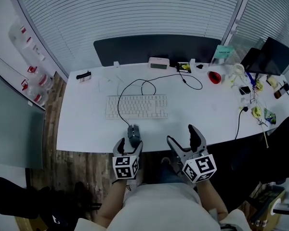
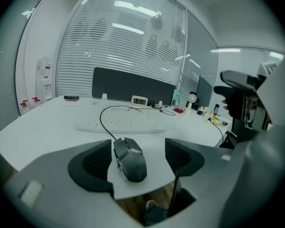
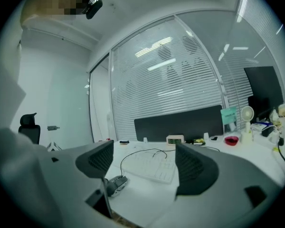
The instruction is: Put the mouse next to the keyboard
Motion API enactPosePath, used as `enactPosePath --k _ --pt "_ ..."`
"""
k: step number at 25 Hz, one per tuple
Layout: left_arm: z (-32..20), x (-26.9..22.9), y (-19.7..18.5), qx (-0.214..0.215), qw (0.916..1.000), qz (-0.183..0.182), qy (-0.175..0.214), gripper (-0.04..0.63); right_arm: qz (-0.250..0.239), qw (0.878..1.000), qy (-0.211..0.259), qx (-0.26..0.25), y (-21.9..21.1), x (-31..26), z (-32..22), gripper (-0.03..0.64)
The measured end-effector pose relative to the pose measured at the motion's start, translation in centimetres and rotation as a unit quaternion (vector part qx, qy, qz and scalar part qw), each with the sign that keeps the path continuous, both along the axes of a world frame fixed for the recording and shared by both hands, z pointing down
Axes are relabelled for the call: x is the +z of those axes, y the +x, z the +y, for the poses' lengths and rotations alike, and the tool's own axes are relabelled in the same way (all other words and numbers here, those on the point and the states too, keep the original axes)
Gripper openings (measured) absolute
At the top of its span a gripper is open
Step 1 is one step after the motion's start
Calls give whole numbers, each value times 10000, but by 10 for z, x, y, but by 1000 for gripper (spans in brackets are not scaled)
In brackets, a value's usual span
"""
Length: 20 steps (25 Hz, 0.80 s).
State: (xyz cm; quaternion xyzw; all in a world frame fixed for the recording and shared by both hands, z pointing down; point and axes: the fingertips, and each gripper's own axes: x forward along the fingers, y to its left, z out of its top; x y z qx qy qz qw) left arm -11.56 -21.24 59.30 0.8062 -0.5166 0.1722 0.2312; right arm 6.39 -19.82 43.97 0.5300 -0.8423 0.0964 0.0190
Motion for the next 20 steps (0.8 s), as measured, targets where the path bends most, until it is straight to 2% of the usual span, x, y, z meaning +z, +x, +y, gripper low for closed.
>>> enactPosePath --k 8,20 --pt "-32 42 7 -443 9972 -391 -456 341 -29 9997 -192 -149 23 13 -34 385" --pt "-53 82 2 -970 9857 -923 -1025 337 -35 9983 -376 -446 35 26 -65 385"
